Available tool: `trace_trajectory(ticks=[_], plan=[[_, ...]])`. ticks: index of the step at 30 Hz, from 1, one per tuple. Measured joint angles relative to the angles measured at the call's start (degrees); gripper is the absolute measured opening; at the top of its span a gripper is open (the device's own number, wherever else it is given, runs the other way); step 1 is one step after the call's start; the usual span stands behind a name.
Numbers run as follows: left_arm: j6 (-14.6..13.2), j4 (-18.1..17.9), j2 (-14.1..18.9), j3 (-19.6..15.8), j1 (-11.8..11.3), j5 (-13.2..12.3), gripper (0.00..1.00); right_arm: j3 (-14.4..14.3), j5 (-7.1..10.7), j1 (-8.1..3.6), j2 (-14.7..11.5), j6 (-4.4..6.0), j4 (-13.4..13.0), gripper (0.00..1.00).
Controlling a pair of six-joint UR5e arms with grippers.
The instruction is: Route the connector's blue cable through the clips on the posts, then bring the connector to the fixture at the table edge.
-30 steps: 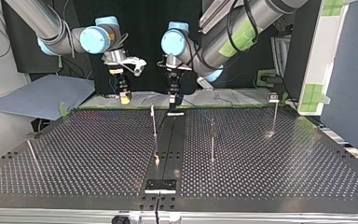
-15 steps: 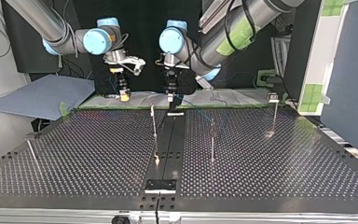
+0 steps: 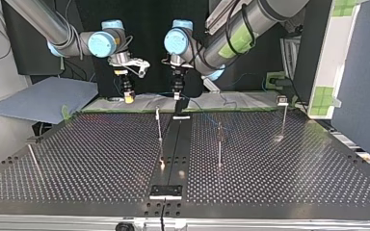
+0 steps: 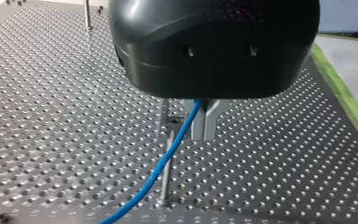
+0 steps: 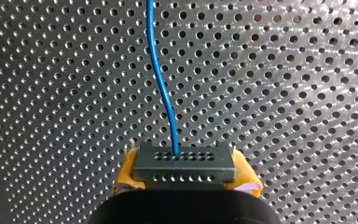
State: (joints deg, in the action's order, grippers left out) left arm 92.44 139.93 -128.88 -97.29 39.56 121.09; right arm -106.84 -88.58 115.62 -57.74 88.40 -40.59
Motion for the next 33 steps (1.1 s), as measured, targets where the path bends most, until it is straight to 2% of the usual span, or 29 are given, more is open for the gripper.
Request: trace_trajectory(ticks=[6, 13, 17, 20, 33], plan=[[0.07, -1.02, -1.69, 0.25, 0.17, 0.05, 0.00, 0.00, 1.00, -0.51, 0.13, -0.24, -1.51, 0.00], [0.11, -0.99, -1.91, 1.23, 0.21, 0.12, 0.00, 0.00, 3.25, -1.13, 0.48, -0.38, -3.71, 0.00], [0.13, -1.01, -1.92, 1.30, 0.20, 0.18, 0.00, 0.00, 4.24, -1.35, 1.56, -0.74, -4.67, 0.00], [0.06, -1.13, -1.93, 1.31, 0.17, 0.45, 0.00, 0.00, 4.37, -1.48, 2.21, -0.99, -5.15, 0.00], [-0.40, -3.07, -1.93, 1.32, -0.19, 0.65, 0.00, 0.02, 5.62, -2.55, 3.23, -0.78, -8.70, 0.00]])
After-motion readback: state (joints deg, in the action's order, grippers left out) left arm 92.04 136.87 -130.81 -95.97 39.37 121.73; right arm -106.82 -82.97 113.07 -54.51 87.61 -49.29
